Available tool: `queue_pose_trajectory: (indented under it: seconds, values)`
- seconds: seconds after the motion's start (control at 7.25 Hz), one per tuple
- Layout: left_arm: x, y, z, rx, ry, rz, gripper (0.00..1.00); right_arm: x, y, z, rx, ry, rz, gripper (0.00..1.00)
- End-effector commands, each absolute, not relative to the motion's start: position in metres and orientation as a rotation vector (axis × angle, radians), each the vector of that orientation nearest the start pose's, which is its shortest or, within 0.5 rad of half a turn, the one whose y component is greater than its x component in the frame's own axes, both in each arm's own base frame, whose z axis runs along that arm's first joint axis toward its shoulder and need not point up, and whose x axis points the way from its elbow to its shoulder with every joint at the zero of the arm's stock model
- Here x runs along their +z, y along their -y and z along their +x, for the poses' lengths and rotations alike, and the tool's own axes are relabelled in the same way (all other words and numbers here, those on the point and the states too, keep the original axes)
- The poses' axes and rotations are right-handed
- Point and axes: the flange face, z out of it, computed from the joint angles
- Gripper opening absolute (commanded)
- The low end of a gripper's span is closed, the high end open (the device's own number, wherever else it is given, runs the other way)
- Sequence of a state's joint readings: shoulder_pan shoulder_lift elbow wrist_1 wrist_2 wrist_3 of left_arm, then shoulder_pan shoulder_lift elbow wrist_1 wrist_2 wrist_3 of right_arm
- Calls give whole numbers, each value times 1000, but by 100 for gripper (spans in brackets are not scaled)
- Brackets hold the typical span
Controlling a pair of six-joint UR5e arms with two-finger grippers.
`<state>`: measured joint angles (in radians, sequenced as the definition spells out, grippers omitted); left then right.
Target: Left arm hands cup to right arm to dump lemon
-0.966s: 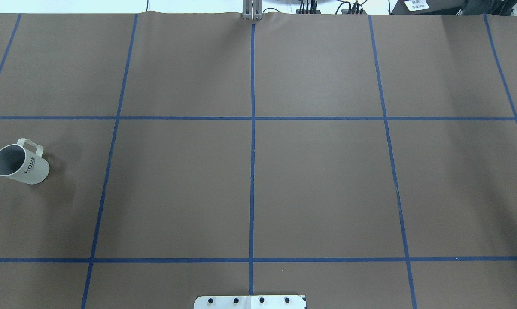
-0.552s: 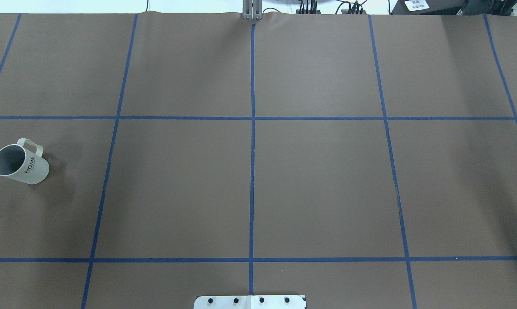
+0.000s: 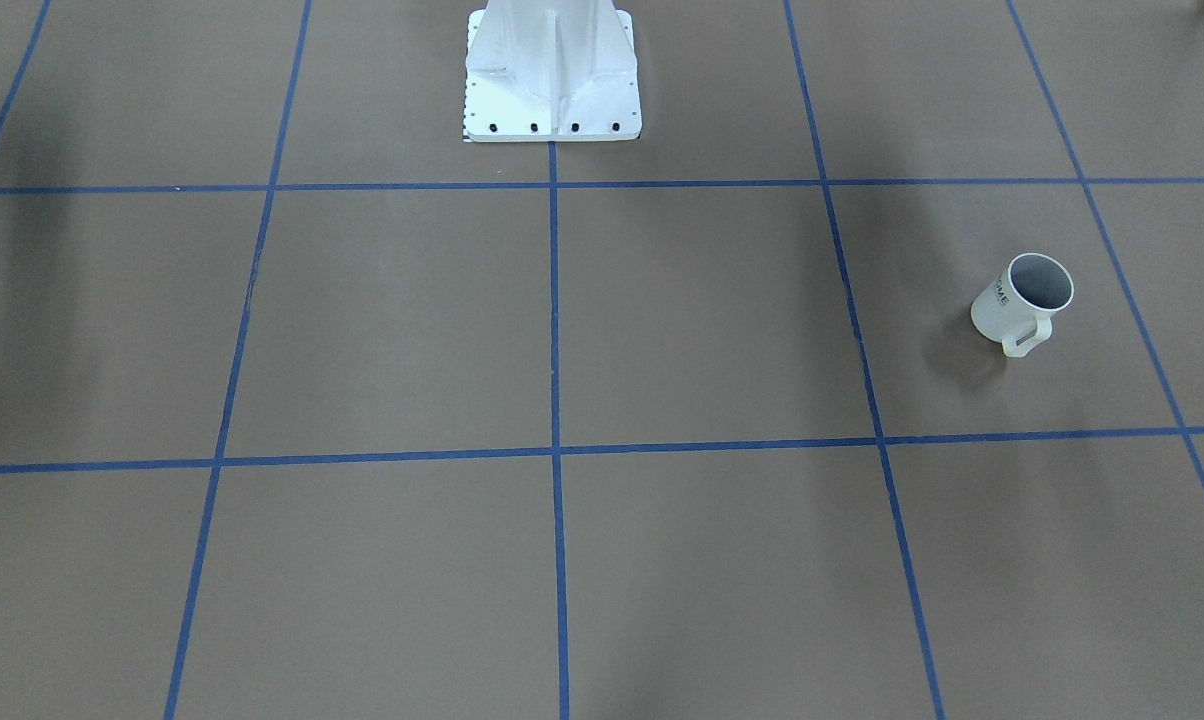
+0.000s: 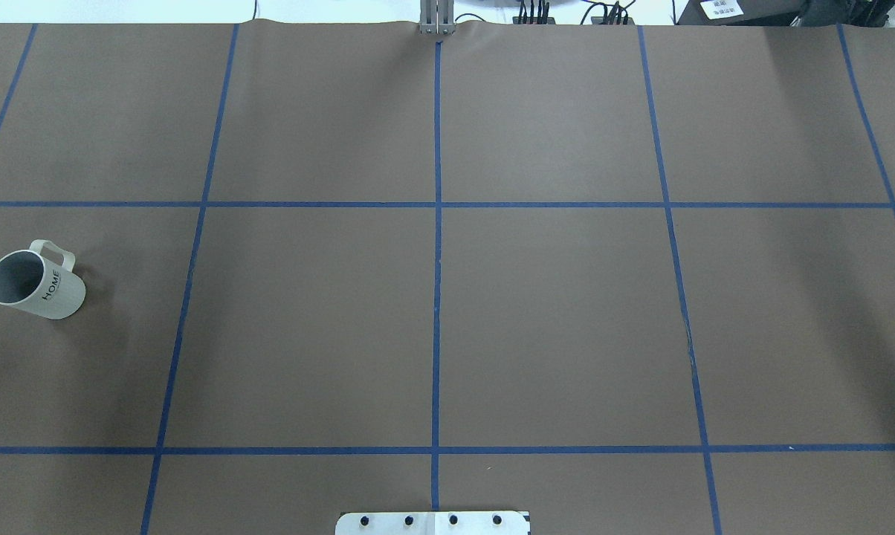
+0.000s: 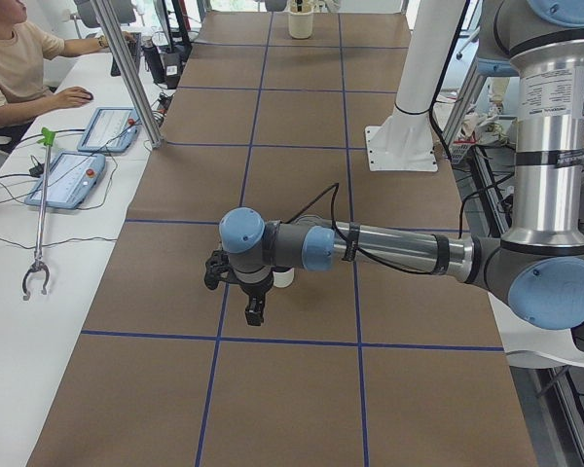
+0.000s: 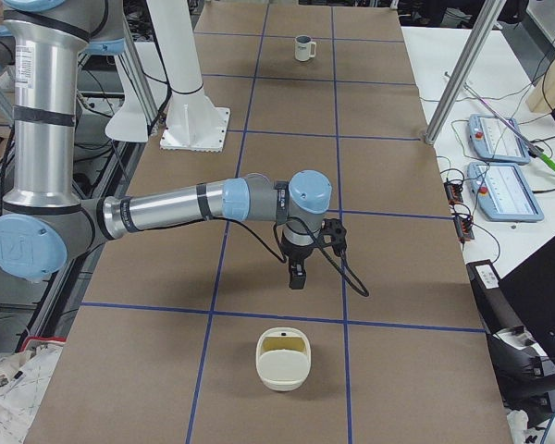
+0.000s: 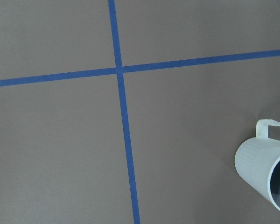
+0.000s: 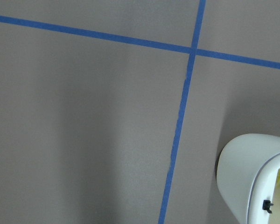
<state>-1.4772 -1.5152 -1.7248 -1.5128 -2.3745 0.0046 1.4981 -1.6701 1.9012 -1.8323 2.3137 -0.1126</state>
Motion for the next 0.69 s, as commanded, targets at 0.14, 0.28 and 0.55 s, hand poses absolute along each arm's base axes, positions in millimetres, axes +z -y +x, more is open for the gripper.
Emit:
queue_pose_trajectory:
  seconds: [0.14, 0.28, 0.55]
  values:
    - [610, 470, -19, 110, -802, 11, 100, 573, 441, 44, -158, 706, -19, 100]
    - [611, 469, -19, 106, -801, 6, 100, 564, 444, 43, -153, 707, -1, 100]
    - [607, 466, -19, 104, -805, 9, 100, 567, 444, 41, -154, 719, -9, 100]
